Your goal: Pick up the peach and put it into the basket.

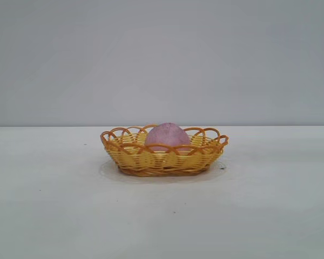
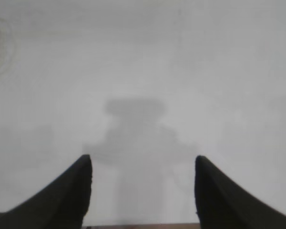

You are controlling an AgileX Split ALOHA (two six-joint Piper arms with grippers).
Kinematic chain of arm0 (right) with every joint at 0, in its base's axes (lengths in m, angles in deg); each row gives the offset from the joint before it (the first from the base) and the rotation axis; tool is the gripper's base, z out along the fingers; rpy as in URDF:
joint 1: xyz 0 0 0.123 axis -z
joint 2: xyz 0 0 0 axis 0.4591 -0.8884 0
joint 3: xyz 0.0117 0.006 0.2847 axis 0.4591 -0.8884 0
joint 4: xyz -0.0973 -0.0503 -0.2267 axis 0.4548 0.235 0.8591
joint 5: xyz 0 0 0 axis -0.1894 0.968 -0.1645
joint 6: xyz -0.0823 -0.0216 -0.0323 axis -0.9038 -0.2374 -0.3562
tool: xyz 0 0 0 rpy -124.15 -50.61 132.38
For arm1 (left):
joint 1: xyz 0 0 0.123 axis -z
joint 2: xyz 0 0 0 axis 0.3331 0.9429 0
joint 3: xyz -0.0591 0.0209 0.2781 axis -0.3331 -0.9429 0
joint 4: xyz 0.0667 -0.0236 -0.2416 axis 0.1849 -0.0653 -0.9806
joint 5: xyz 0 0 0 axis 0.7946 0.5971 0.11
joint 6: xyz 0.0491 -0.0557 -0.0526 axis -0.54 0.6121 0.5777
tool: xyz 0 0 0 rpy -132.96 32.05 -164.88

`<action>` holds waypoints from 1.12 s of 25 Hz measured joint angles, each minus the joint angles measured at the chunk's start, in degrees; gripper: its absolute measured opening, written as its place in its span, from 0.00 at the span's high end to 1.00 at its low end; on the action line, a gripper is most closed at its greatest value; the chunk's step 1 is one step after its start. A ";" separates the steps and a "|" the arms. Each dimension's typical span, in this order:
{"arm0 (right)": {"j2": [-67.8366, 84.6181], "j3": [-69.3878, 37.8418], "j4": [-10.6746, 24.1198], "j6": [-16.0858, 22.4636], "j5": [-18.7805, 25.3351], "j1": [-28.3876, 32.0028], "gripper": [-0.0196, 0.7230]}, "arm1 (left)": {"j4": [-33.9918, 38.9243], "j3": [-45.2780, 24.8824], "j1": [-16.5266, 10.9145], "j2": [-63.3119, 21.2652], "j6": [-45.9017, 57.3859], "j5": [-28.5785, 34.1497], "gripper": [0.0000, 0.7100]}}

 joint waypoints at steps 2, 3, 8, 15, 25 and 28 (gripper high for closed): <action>6.08 -4.84 0.00 0.37 0.13 0.00 0.43 | 0.00 0.00 0.00 0.00 0.00 0.00 0.24; 9.64 -6.76 0.00 0.83 0.13 0.00 0.43 | 0.00 0.00 0.00 0.00 0.00 0.00 0.24; 27.71 -16.39 -0.48 2.42 0.78 0.00 0.43 | 0.00 0.00 0.00 0.00 0.00 0.00 0.24; 49.09 -26.86 -1.62 2.75 1.45 0.00 0.43 | 0.00 0.00 0.00 0.00 0.00 0.00 0.24; 61.29 -29.44 -3.54 1.76 -1.68 0.00 0.43 | 0.00 0.00 0.00 0.00 0.00 0.00 0.24; 61.29 -30.74 -3.64 0.85 -4.49 0.00 0.43 | 0.00 0.00 0.00 0.00 0.00 0.00 0.24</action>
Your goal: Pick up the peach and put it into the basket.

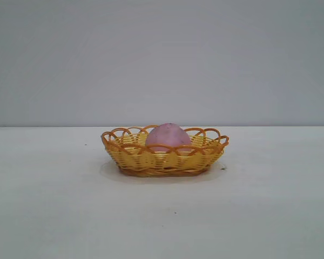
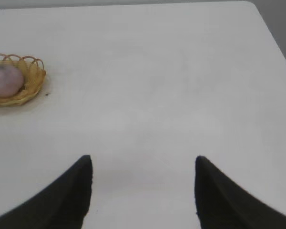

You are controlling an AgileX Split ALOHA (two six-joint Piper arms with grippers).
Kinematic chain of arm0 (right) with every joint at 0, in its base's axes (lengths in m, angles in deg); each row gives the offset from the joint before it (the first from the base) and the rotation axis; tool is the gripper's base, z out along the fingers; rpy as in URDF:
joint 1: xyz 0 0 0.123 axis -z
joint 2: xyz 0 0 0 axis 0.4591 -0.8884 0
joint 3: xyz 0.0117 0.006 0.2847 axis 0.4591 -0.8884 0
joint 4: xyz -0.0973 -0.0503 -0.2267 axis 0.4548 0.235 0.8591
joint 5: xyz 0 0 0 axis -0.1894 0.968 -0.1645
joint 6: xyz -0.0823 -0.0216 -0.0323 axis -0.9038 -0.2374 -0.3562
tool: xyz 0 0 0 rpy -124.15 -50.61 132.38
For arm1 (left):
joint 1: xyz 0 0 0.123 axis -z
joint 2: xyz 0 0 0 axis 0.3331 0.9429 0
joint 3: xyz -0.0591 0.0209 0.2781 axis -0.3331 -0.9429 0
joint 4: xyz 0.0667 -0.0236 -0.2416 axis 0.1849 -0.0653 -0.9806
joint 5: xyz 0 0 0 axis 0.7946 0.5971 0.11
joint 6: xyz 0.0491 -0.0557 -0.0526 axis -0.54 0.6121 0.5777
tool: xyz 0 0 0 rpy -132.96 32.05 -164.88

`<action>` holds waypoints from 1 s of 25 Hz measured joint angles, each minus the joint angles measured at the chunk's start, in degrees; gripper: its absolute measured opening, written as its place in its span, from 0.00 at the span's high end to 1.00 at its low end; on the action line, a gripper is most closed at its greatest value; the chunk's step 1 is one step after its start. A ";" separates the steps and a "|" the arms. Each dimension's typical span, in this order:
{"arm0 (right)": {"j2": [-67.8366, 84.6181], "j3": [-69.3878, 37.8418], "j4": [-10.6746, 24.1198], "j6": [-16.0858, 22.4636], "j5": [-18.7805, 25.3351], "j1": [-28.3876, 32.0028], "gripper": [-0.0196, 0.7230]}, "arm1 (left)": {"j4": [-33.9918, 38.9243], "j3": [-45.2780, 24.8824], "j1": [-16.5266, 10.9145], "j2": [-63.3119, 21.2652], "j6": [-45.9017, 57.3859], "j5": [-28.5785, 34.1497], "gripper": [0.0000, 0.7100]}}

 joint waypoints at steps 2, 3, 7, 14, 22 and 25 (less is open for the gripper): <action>0.00 -0.68 -0.19 -0.53 -0.79 0.00 0.43 | 0.00 0.00 0.00 0.00 0.00 0.00 0.24; 0.00 -0.78 -0.37 -0.59 -1.06 0.00 0.43 | 0.00 0.00 0.00 0.00 0.00 0.00 0.24; 0.00 -0.76 -0.62 -0.84 -1.28 0.00 0.43 | 0.00 0.00 0.00 0.00 0.00 0.00 0.24; 0.00 -0.76 -0.87 -0.95 -1.36 0.00 0.43 | 0.00 0.00 0.00 0.00 0.00 0.00 0.24; 0.00 -0.76 -0.87 -0.95 -1.49 0.00 0.43 | 0.00 0.00 0.00 0.00 0.00 0.00 0.24; 0.00 -0.76 -0.87 -0.95 -1.49 0.00 0.43 | 0.00 0.00 0.00 0.00 0.00 0.00 0.24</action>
